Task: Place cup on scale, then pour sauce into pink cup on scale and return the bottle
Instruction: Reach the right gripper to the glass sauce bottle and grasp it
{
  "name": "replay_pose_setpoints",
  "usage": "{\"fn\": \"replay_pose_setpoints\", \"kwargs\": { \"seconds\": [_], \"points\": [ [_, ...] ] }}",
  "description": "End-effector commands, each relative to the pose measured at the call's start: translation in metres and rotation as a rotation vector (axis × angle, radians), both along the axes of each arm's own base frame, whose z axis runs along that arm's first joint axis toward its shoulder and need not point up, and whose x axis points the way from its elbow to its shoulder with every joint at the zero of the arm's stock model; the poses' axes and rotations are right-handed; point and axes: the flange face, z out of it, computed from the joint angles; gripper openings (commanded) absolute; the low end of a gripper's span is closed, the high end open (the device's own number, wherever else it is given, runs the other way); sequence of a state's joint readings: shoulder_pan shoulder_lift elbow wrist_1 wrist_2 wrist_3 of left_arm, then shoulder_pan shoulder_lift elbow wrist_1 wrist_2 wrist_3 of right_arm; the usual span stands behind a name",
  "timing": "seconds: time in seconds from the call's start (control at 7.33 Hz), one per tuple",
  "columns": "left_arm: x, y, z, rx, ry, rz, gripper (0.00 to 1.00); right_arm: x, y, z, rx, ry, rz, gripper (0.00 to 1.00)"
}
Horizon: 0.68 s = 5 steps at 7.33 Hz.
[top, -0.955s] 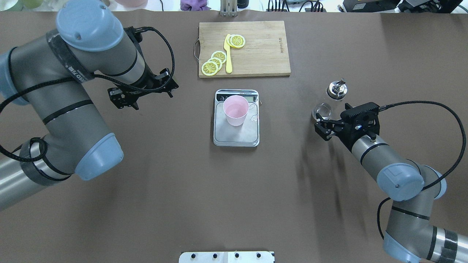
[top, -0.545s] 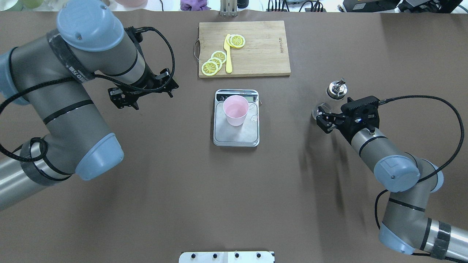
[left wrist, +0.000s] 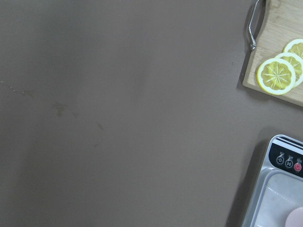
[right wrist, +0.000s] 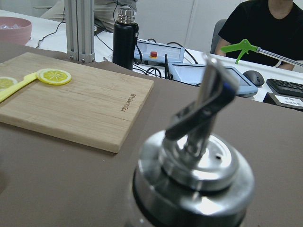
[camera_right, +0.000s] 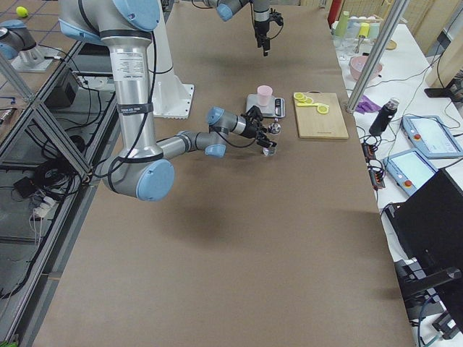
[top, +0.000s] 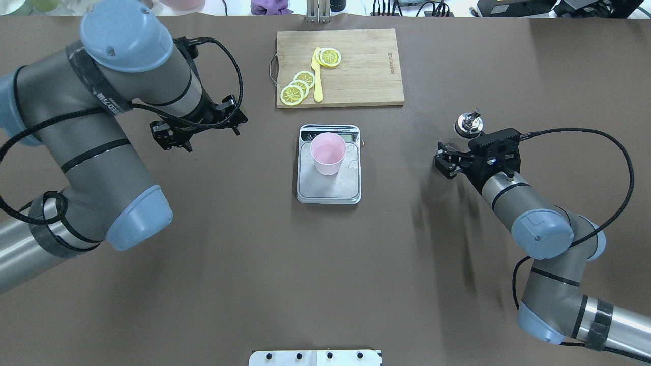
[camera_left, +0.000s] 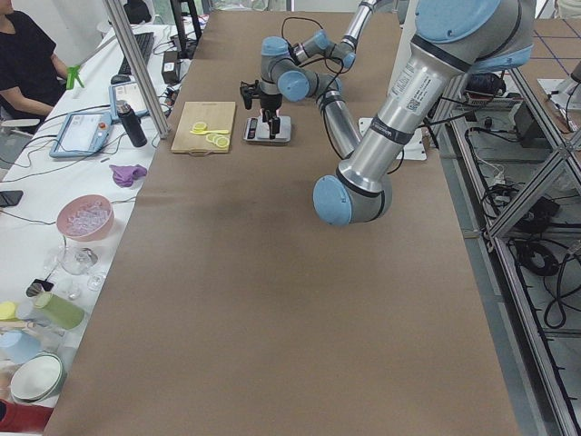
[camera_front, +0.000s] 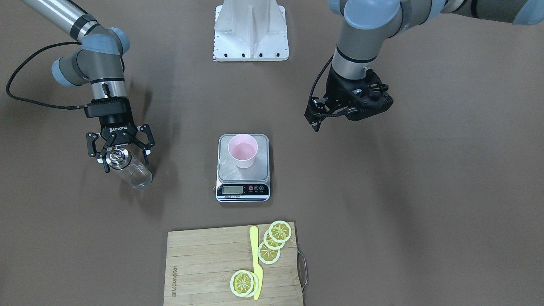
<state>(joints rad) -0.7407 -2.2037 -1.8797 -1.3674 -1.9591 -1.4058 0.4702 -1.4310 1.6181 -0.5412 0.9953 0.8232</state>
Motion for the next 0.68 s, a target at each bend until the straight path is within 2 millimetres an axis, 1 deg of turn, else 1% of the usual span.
{"fn": "replay_pose_setpoints", "kwargs": {
  "seconds": [0.0,0.14,0.27,0.41,0.55],
  "points": [
    [0.0,0.0,0.0,0.001,0.0,0.0,0.98,-0.004,-0.002,0.01,-0.007,0.016,0.0,0.86],
    [0.001,0.0,0.0,0.001,0.0,0.002,0.98,-0.005,-0.003,0.017,-0.005,0.013,-0.002,0.52],
    [0.001,0.0,0.0,0.0,0.001,0.001,0.98,-0.007,-0.004,0.023,-0.002,0.011,0.004,0.27],
    [0.001,0.0,0.0,0.0,-0.001,0.002,0.98,-0.007,-0.004,0.022,0.007,-0.001,0.002,0.0],
    [0.001,0.0,0.0,0.0,-0.001,0.002,0.98,-0.006,-0.004,0.024,0.01,0.014,0.0,0.0]
  ]
}}
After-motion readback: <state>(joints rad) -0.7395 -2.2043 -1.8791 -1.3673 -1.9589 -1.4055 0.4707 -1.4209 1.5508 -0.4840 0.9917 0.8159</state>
